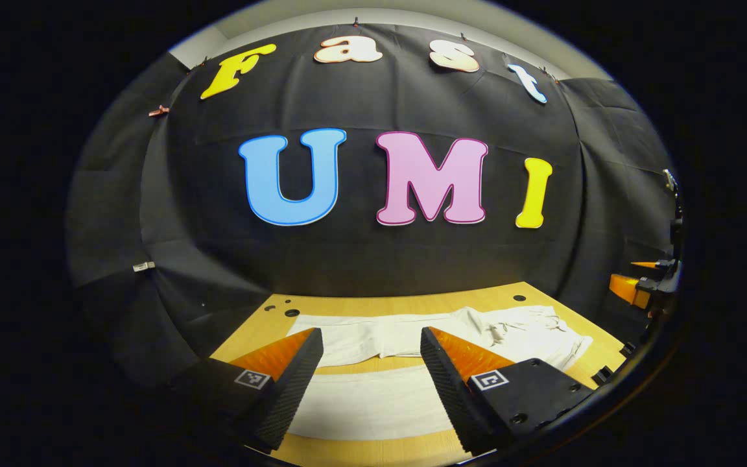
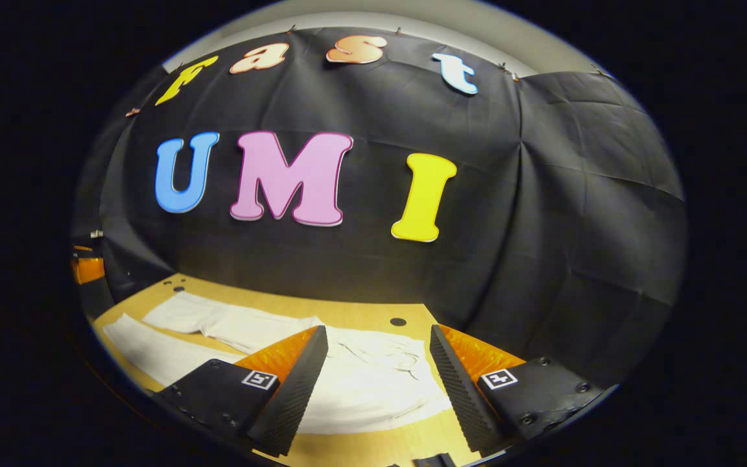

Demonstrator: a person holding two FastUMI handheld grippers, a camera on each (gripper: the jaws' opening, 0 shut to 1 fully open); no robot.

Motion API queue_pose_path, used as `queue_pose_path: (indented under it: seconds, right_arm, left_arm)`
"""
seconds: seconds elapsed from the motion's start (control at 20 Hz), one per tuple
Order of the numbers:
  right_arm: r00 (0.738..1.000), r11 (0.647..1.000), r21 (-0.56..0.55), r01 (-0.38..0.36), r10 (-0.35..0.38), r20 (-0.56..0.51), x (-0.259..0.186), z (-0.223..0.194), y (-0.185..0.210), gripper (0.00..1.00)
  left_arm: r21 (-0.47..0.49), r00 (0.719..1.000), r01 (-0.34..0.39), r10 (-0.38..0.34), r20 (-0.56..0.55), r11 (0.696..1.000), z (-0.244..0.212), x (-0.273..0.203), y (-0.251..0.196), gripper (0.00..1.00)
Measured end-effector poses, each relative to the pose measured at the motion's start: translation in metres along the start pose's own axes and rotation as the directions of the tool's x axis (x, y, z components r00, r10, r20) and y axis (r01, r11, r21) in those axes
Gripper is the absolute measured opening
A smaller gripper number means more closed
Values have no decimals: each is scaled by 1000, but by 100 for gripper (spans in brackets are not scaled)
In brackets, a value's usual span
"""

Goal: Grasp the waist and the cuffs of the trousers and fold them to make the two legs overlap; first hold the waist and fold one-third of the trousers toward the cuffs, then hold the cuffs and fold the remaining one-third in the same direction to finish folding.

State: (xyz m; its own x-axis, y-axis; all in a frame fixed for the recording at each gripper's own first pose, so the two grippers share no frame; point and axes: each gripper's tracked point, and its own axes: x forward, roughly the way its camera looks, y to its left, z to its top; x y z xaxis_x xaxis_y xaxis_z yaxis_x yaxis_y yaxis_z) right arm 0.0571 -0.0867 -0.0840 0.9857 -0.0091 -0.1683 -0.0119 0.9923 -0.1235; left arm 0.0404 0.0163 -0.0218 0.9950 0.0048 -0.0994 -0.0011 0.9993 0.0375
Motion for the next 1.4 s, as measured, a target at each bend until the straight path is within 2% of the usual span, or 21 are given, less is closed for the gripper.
queue_pose_path:
  seconds: [0.1, 0.15, 0.2, 0.25, 0.35, 0.5, 0.7, 0.85, 1.05, 1.2, 1.3, 1.4]
  right_arm:
    - [999, 993, -117, -11, 7, -33, 14, -14, -15, 97]
    - [999, 984, -176, -25, 18, -43, 19, -19, -19, 98]
    - [998, 970, -237, -52, 40, -55, 27, -26, -22, 98]
    - [996, 953, -290, -84, 67, -66, 32, -31, -22, 98]
    - [989, 920, -365, -143, 115, -97, 42, -46, -26, 98]
    - [966, 850, -463, -254, 198, -167, 54, -74, -28, 98]
    - [935, 755, -556, -348, 238, -262, 66, -112, -51, 98]
    - [908, 653, -634, -414, 250, -336, 70, -141, -67, 98]
    - [859, 544, -668, -508, 265, -437, 74, -191, -75, 98]
    - [837, 406, -732, -547, 261, -481, 81, -218, -82, 98]
    - [825, 356, -744, -565, 262, -501, 87, -233, -84, 98]
    - [798, 309, -736, -602, 262, -543, 91, -251, -85, 98]
  left_arm:
    - [27, 999, 8, -7, -34, 1000, -12, 2, -1, 93]
    - [55, 999, 6, -3, -43, 998, -17, 3, -1, 96]
    - [83, 999, 8, -4, -49, 997, -18, 3, -1, 92]
    - [104, 998, 14, -9, -56, 995, -22, 3, -2, 96]
    - [132, 997, 21, -11, -74, 991, -27, 5, -5, 96]
    - [160, 996, 13, 2, -91, 987, -30, 7, -9, 98]
    - [116, 992, -6, 20, -121, 993, -39, 13, -15, 98]
    - [62, 986, -40, 50, -161, 997, -49, 15, -13, 98]
    - [-4, 965, -137, 132, -228, 991, -68, 12, 8, 98]
    - [9, 931, -245, 238, -279, 969, -81, 4, 31, 98]
    - [20, 918, -286, 280, -282, 958, -79, 1, 42, 98]
    - [26, 910, -302, 296, -291, 953, -82, -2, 44, 98]
